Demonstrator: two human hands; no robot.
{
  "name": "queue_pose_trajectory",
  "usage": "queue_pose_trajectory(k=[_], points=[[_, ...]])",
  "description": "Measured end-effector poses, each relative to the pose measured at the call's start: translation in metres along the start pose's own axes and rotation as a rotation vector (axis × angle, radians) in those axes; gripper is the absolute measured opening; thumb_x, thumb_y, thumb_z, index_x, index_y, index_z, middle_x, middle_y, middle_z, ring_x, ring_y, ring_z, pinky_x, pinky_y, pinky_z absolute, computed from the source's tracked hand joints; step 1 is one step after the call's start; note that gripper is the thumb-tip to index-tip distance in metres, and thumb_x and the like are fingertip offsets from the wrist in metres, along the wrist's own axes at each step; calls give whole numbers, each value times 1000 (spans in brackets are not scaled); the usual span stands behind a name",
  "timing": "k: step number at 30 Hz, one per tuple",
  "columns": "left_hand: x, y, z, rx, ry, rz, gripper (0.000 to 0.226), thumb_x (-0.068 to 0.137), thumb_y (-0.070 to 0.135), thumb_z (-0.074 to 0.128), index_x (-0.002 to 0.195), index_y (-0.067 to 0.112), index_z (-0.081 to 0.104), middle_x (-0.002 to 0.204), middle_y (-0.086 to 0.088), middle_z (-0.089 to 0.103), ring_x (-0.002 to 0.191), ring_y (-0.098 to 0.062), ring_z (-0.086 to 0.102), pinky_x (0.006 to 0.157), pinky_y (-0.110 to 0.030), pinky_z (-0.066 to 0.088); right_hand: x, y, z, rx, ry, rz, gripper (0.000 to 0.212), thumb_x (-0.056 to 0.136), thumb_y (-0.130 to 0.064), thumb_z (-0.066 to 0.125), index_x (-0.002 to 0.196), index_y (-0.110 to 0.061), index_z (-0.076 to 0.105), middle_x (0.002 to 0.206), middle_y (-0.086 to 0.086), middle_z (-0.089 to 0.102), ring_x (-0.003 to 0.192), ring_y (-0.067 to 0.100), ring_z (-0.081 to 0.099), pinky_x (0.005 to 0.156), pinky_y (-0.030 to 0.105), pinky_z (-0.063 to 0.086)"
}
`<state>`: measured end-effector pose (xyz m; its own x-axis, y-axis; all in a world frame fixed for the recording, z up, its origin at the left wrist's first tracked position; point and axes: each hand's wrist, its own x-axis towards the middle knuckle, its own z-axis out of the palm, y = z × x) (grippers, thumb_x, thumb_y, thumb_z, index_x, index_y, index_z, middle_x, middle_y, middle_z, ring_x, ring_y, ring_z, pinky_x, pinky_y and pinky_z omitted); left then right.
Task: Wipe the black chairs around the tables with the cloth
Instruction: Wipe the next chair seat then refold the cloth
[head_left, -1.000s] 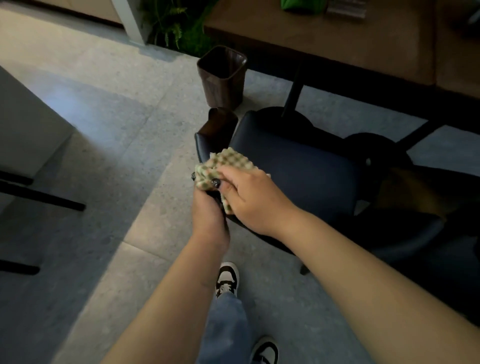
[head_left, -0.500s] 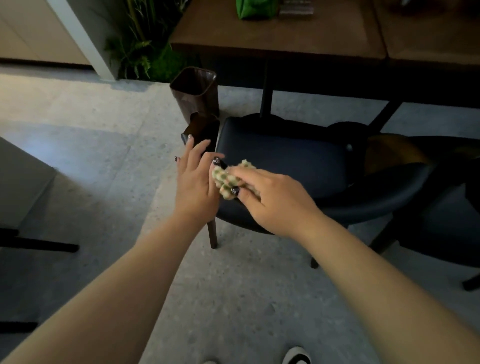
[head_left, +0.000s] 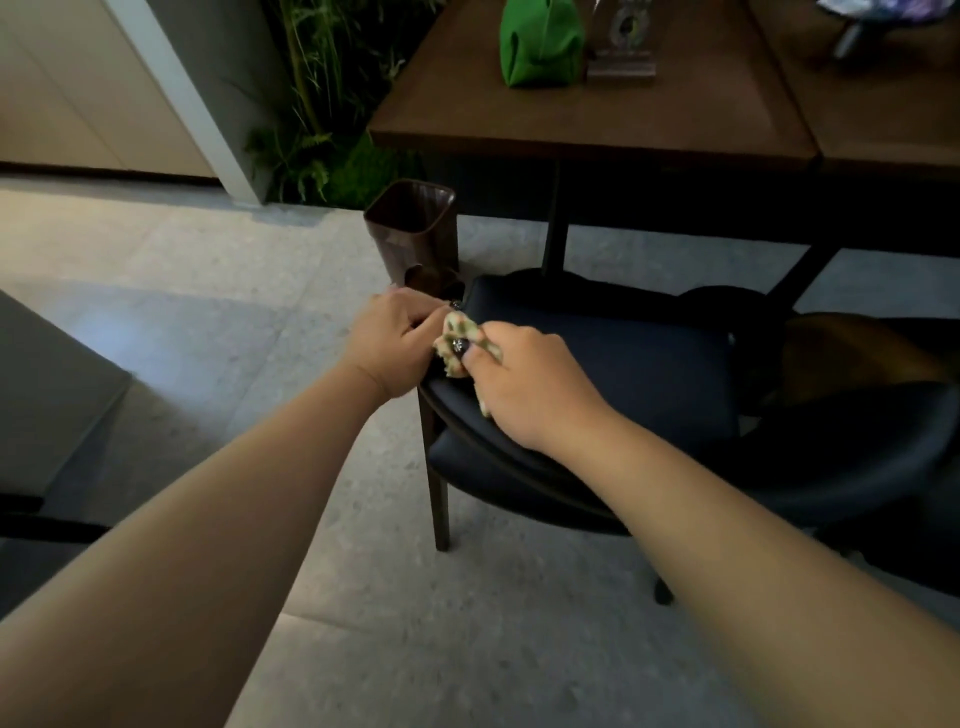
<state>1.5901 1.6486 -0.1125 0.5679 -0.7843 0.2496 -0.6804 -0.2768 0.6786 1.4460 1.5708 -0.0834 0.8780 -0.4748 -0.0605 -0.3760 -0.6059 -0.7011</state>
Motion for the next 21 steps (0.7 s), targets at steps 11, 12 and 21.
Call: queue_pose_trajectory(k=[11,12,21], points=[[-3,-53,23,-433,265,192,36,83,21,48,102,1,72,122,-7,66,126,-13,54,108,-26,39,1,-4,5,-80,28,-63,27,95,-34,48,76,-20,63,63,-7,57,59,6,52,53,24,39],[-3,-58,27,-483,277,197,35,84,19,47,101,2,72,119,-4,67,126,-12,53,108,-28,39,1,-4,6,-97,37,-63,27,94,-34,49,79,-17,65,62,-7,57,59,6,51,56,25,39],[3,-79,41,-671,291,397,32,91,26,44,77,14,69,75,6,60,76,-8,54,74,-28,41,-9,-7,5,-409,147,-166,32,94,-39,50,104,-16,70,90,6,70,73,10,58,66,28,39]])
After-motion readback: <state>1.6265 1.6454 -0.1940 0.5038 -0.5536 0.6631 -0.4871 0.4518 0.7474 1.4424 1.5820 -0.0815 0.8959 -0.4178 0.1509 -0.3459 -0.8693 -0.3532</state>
